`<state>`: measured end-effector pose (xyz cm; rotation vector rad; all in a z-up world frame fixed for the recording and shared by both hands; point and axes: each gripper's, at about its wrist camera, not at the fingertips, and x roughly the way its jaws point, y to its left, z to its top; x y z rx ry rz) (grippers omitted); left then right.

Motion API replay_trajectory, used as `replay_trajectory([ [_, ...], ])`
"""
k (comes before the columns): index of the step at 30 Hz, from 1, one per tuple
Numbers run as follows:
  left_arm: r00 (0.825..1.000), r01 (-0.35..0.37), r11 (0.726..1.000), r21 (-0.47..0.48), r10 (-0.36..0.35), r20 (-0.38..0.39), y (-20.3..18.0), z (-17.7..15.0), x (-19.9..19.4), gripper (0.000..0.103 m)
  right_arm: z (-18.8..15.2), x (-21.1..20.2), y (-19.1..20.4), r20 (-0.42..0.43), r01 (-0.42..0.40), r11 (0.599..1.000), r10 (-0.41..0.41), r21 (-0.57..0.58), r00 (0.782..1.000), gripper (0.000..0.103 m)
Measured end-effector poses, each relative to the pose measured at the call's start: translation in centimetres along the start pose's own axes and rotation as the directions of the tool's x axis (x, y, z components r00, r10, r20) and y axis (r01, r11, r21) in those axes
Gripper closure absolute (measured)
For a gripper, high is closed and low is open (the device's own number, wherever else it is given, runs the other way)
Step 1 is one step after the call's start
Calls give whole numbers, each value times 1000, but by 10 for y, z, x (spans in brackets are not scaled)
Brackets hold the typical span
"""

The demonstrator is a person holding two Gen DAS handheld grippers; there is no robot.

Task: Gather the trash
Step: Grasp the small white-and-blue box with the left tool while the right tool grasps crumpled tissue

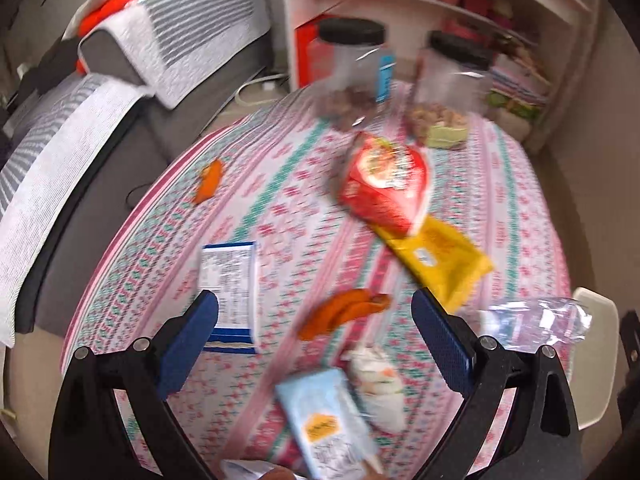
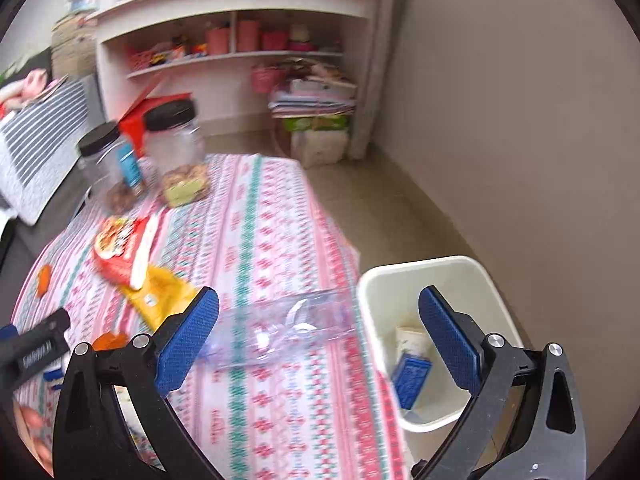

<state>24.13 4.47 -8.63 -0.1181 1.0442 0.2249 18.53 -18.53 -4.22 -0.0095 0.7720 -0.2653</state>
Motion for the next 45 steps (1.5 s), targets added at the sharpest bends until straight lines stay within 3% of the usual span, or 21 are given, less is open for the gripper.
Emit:
replay_trajectory([
  [6,987,-90,995,32,93,-133,44,11,52,9,-7,4,44,-76,-128,986,121,-108,990,7],
  [10,969,-60,998,27,65,-240,67,6,90,9,-19,14,77,-212,-270,941,227,-205,951,7],
  [16,941,25,999,-20,-30,-338,90,-2,121,12,-42,21,114,-427,-500,828,368,-252,826,7],
  [18,949,36,999,-12,-38,-312,93,-3,119,18,-46,20,122,-462,-549,801,403,-240,790,7],
  [19,953,44,999,2,-42,-301,93,-4,117,27,-49,19,127,-481,-577,783,424,-231,768,8],
  [20,956,62,998,16,-55,-287,93,-4,113,43,-50,17,130,-497,-601,767,440,-225,748,8],
  [21,958,76,997,23,-67,-278,94,-4,109,47,-52,15,134,-515,-628,747,458,-219,724,8],
  [23,954,105,994,19,-96,-283,98,-7,102,48,-57,7,145,-562,-696,687,497,-211,661,8],
  [27,967,87,996,34,-76,-243,109,-13,81,48,-72,-25,167,-593,-780,559,538,-282,599,9],
  [30,975,105,994,17,-100,-199,123,-9,54,48,-85,-47,180,-607,-807,478,542,-346,581,9],
  [34,983,117,993,1,-116,-140,145,-4,17,48,-103,-56,192,-627,-799,419,498,-431,599,16],
  [38,986,133,991,3,-132,-103,161,-6,-10,47,-120,-44,196,-672,-795,401,432,-454,602,33],
  [41,985,145,989,2,-144,-99,168,-8,-16,47,-130,-37,197,-691,-797,386,403,-465,599,55],
  [43,983,152,988,4,-151,-100,168,-11,-14,47,-130,-35,195,-680,-787,400,403,-471,612,67],
  [45,984,150,989,6,-148,-103,168,-15,-15,47,-124,-32,192,-678,-788,425,416,-445,606,73],
])
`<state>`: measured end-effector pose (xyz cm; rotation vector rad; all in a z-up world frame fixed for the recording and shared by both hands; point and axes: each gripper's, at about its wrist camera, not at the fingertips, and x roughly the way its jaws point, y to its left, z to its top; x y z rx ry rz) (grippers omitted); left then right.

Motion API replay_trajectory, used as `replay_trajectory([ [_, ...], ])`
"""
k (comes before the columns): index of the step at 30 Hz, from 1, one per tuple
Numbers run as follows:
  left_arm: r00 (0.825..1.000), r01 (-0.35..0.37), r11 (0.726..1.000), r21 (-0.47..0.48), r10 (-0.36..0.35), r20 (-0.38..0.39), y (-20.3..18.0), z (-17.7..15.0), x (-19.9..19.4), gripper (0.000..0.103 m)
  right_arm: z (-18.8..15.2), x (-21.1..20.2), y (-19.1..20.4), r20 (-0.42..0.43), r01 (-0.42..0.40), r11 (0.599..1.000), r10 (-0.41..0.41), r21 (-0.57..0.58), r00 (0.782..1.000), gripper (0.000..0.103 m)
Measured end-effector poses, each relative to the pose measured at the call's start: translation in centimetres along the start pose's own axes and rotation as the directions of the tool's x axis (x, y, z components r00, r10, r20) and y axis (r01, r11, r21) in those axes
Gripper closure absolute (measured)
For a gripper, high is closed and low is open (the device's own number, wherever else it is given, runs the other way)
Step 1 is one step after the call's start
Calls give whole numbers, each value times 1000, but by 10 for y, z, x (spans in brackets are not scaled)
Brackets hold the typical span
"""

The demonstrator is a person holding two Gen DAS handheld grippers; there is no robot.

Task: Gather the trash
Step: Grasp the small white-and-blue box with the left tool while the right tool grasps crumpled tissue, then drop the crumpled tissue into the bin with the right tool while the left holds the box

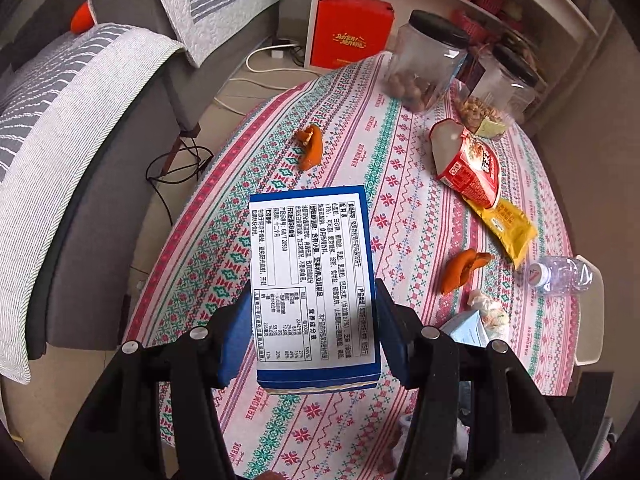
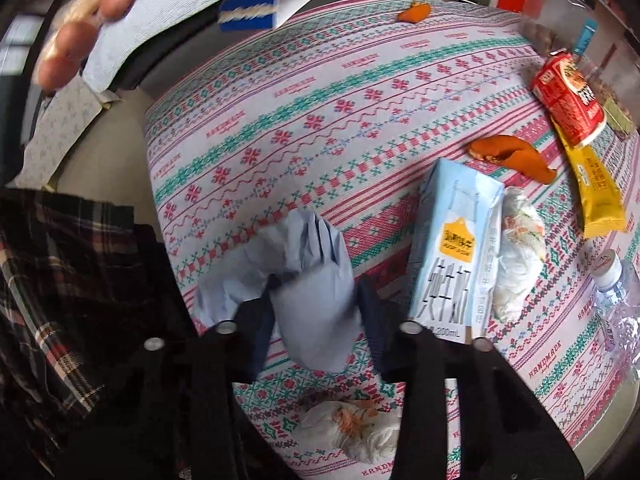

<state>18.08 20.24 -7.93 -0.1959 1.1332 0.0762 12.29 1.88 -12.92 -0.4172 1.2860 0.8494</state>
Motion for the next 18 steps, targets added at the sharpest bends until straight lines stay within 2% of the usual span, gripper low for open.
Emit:
replay_trajectory([
  [5,1000,9,1000,-18,-9,11,3,-1,-3,47,3,-18,-12,74,25,998,-28,50,997,73],
  [9,999,27,999,-29,-26,45,2,3,-12,47,9,-41,-23,169,41,995,-55,87,984,73],
  [13,995,46,998,-33,-43,89,-4,6,-22,47,17,-61,-35,266,83,983,-125,163,956,73],
  [18,987,47,999,-22,-43,156,-16,7,-35,47,15,-88,-56,372,129,953,-229,274,900,73],
])
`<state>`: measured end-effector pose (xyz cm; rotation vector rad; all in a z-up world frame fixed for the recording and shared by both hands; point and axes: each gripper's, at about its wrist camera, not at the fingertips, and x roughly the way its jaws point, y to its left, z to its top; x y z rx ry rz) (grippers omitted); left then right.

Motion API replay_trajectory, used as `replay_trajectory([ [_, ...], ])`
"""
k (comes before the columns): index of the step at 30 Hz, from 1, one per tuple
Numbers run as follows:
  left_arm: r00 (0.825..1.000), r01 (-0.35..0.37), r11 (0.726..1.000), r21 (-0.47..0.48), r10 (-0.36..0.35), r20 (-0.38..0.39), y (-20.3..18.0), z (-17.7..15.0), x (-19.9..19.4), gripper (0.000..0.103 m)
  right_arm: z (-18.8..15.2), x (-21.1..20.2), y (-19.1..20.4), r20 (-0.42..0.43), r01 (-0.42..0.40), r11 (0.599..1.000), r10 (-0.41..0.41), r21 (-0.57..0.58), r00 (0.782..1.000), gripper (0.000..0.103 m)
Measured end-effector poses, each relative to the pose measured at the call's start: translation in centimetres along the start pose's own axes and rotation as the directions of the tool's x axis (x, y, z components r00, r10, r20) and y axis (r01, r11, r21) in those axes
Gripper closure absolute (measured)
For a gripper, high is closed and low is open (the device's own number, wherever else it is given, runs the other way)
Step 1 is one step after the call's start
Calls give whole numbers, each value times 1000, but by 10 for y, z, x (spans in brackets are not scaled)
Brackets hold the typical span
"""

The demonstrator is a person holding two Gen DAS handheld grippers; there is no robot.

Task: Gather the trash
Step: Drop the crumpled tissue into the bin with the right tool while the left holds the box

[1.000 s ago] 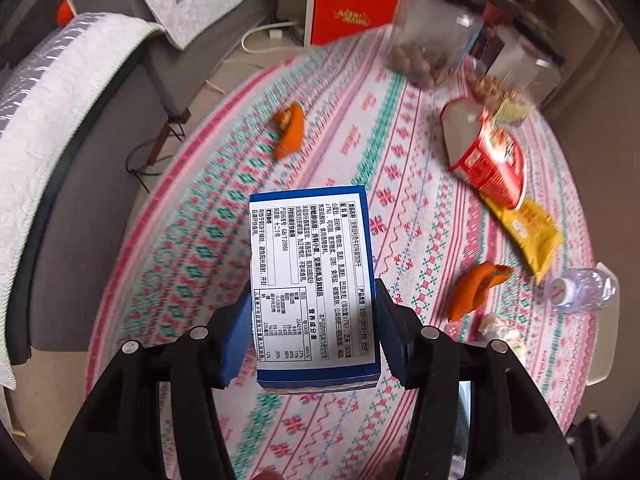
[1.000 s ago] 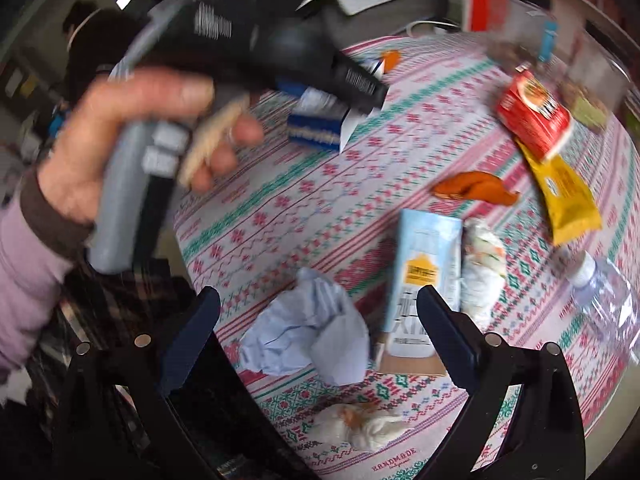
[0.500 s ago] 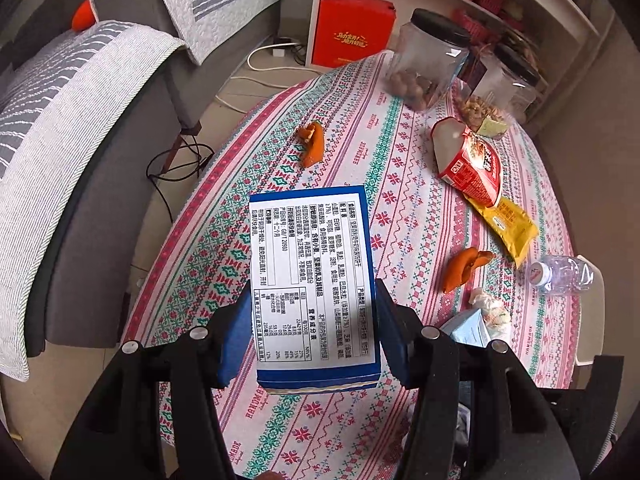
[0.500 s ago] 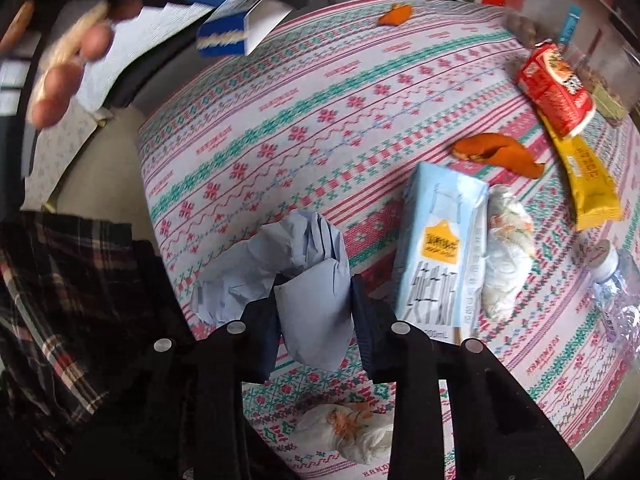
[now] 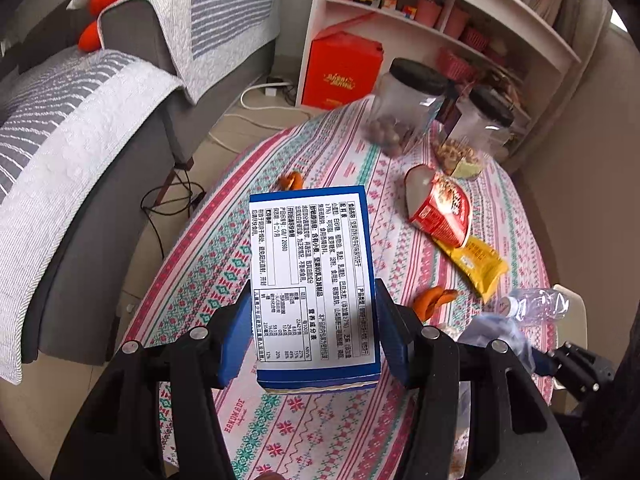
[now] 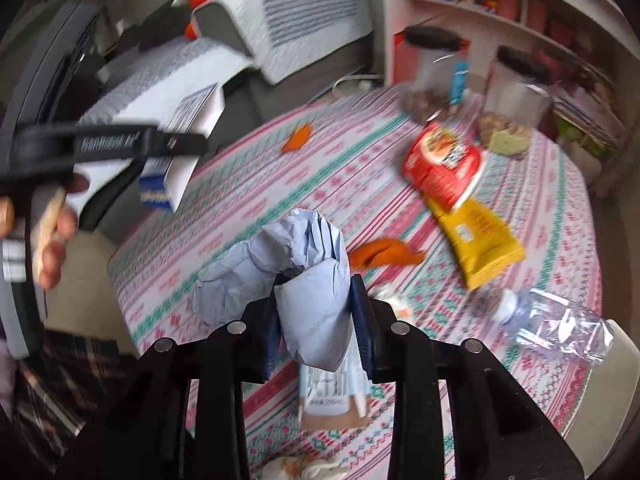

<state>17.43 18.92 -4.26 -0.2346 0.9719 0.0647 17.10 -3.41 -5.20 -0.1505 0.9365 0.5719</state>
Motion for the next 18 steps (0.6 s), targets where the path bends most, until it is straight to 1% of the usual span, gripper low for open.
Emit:
replay_trajectory([
  [4,998,-6,1000,12,6,68,-16,0,-11,47,4,-12,-14,96,83,994,-90,69,991,73],
  [7,990,-31,999,23,27,139,-31,-2,-21,47,4,-21,-24,148,132,984,-148,116,978,73],
  [12,975,-41,998,50,29,218,-61,-5,-30,47,-2,-32,-42,196,196,963,-231,182,953,72],
  [15,969,-43,996,73,24,246,-79,-8,-33,47,-5,-41,-50,218,229,951,-273,209,937,72],
  [18,966,-35,995,97,9,258,-95,-10,-33,47,-9,-48,-61,226,241,942,-294,234,929,72],
])
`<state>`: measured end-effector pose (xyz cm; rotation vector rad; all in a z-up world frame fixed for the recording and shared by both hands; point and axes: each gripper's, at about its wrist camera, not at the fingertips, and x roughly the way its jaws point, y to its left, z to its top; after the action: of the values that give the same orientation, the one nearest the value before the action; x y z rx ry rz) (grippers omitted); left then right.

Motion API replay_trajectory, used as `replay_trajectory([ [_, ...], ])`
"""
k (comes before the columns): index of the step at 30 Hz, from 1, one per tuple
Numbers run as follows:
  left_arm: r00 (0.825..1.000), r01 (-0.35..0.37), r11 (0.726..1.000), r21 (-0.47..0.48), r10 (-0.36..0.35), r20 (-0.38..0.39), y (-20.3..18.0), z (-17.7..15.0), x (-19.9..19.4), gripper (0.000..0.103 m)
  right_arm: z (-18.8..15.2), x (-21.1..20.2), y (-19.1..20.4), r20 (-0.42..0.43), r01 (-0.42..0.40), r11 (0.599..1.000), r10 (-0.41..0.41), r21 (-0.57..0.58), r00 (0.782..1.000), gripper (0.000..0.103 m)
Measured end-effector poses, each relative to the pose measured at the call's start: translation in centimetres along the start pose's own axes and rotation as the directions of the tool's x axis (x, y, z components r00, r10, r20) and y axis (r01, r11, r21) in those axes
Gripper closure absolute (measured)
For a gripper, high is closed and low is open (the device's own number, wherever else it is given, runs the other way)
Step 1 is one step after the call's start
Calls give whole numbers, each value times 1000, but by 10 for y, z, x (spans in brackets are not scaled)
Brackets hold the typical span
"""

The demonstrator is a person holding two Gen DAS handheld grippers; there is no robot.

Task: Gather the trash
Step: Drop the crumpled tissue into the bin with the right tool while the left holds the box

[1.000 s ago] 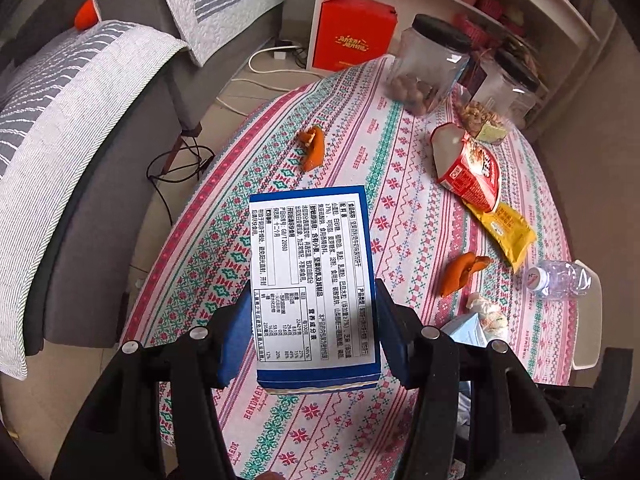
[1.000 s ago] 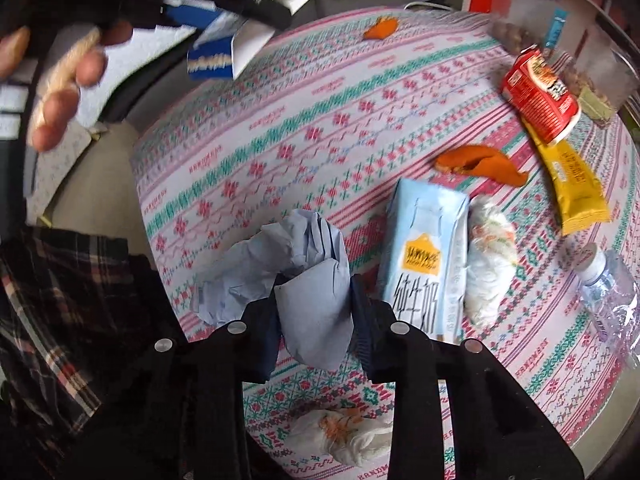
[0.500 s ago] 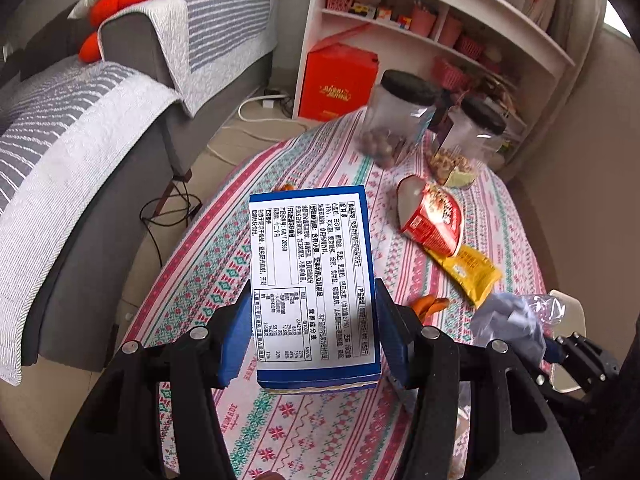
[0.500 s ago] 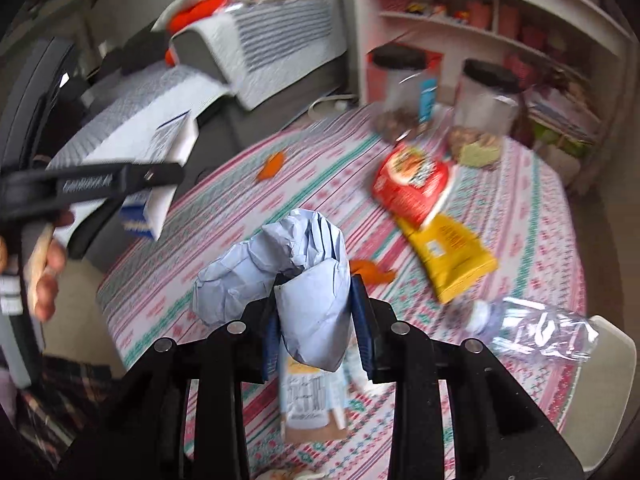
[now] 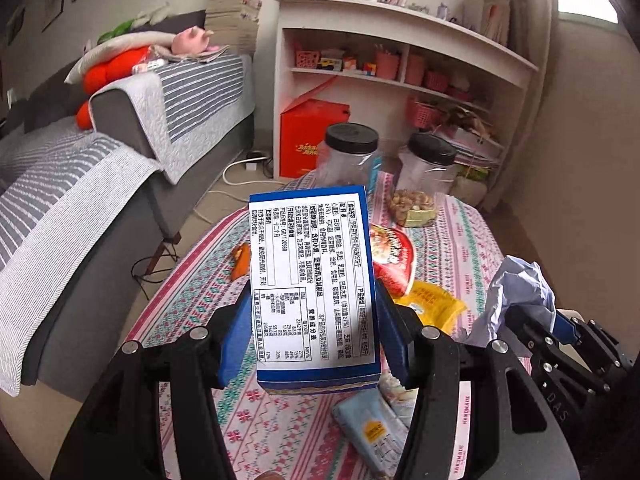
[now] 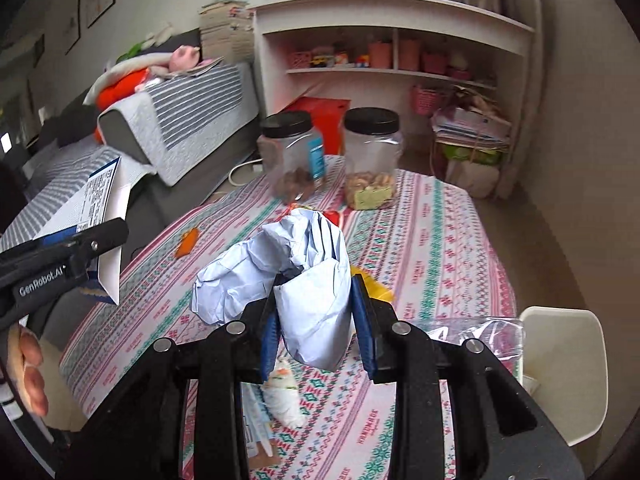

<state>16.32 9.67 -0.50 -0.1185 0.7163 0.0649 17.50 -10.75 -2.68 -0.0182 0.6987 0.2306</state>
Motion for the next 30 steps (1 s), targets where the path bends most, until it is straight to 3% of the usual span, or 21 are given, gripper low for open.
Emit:
replay_trajectory([
  [18,993,114,991,75,-115,9,-83,0,6,47,-7,-22,-66,41,147,985,-151,92,988,72],
  [30,982,186,974,127,-187,-4,-140,-6,13,47,-17,-43,-138,23,308,925,-321,223,947,72],
])
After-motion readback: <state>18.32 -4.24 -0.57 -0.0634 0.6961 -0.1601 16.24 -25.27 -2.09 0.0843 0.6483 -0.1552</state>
